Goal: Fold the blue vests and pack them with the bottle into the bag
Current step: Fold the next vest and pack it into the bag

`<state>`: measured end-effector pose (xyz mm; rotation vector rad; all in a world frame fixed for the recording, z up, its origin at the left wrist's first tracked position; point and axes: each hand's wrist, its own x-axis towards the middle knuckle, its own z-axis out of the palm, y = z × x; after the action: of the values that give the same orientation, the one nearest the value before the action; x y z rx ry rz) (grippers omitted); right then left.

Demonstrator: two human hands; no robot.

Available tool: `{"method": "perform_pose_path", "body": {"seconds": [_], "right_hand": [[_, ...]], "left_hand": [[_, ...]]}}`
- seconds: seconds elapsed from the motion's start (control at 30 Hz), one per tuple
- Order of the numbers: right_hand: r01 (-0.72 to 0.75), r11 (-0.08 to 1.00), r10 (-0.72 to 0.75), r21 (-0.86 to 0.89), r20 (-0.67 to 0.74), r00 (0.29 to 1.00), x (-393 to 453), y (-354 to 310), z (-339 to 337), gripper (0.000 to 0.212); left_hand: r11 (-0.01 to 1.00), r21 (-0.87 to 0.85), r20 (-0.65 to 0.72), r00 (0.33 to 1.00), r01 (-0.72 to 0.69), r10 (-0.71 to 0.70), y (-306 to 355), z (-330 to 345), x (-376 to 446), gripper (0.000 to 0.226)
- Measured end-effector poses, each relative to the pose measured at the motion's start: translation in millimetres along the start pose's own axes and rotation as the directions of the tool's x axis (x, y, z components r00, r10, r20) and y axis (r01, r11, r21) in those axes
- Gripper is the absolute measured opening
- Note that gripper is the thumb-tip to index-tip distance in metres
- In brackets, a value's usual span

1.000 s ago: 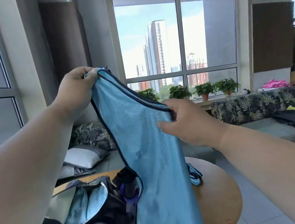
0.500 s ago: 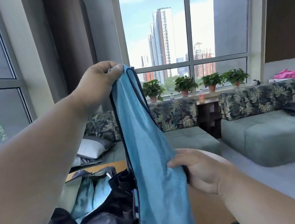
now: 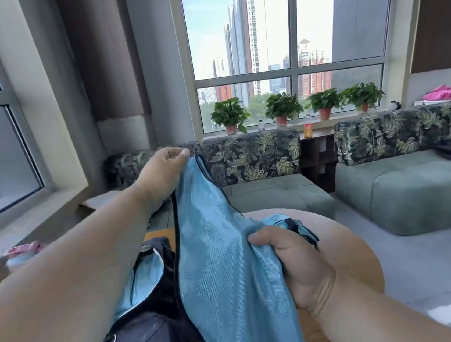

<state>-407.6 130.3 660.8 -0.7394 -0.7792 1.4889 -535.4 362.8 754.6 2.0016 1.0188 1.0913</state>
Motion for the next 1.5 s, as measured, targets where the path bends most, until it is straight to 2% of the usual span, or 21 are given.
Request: {"method": "perform_pose_path", "body": {"seconds": [0.07,0.13,0.23,0.33,0.37,0.43,0.5,0.53,0.63,0.7,0.73,0.83,1.0,1.13,1.27,1.37,1.5], "right_hand": [[0.019,0.999,-0.018,0.029,-0.045,0.999,5,2,-2,0.030],[0.012,0.999,-0.009,0.031,-0.094,0.996,11,5,-7,0.032],[0.004,0.999,0.002,0.033,-0.174,0.985,19,8,-14,0.037],[0.011,0.999,-0.002,0.036,-0.227,0.974,28,11,-20,0.044],[0.017,0.999,-0.007,0.039,-0.232,0.973,31,11,-21,0.043],[0.033,0.998,-0.022,0.045,-0.238,0.971,36,11,-22,0.043],[0.045,0.997,-0.029,0.062,-0.228,0.973,40,11,-21,0.043],[0.049,0.996,-0.032,0.073,-0.219,0.975,43,12,-20,0.042],[0.062,0.993,-0.039,0.103,-0.211,0.977,46,12,-14,0.036],[0.065,0.991,-0.039,0.115,-0.216,0.976,47,11,-11,0.035],[0.065,0.991,-0.039,0.115,-0.220,0.975,47,10,-10,0.035],[0.051,0.993,-0.022,0.109,-0.248,0.968,45,11,-14,0.038],[0.053,0.993,-0.016,0.110,-0.309,0.951,39,13,-24,0.046],[0.048,0.993,-0.007,0.111,-0.340,0.940,38,9,-38,0.058],[0.009,1.000,0.000,0.027,-0.333,0.943,31,13,-48,0.046],[-0.106,0.990,0.078,-0.096,-0.262,0.962,23,27,-57,0.045],[-0.022,0.999,0.012,-0.047,-0.208,0.978,18,27,-69,0.049]], "left_hand": [[0.992,0.006,0.091,0.988,0.127,-0.127,-37,18,-11,0.064],[0.964,-0.086,0.167,0.958,0.251,-0.235,-67,31,-28,0.086],[0.869,-0.261,0.219,0.903,0.420,-0.371,-96,40,-66,0.069],[0.757,-0.355,0.142,0.832,0.548,-0.536,-124,43,-119,0.072],[0.736,-0.359,0.168,0.816,0.574,-0.553,-129,43,-135,0.077],[0.658,-0.377,0.344,0.758,0.651,-0.553,-140,47,-160,0.087],[0.512,-0.445,0.515,0.678,0.735,-0.525,-143,53,-176,0.085],[0.499,-0.446,0.567,0.666,0.743,-0.484,-142,55,-183,0.085],[0.560,-0.467,0.651,0.695,0.684,-0.305,-142,69,-197,0.106],[0.528,-0.523,0.652,0.713,0.669,-0.257,-135,78,-203,0.117],[0.516,-0.544,0.657,0.719,0.662,-0.229,-131,81,-204,0.116],[0.493,-0.594,0.672,0.729,0.635,-0.130,-120,90,-205,0.105],[0.361,-0.666,0.635,0.750,0.653,-0.185,-114,87,-200,0.072],[0.348,-0.682,0.592,0.765,0.643,-0.254,-108,73,-194,0.050],[0.402,-0.681,0.561,0.788,0.613,-0.252,-103,57,-184,0.035],[0.517,-0.642,0.507,0.820,0.566,-0.268,-98,49,-177,0.026],[0.662,-0.575,0.408,0.870,0.481,-0.278,-94,42,-174,0.022]]}}
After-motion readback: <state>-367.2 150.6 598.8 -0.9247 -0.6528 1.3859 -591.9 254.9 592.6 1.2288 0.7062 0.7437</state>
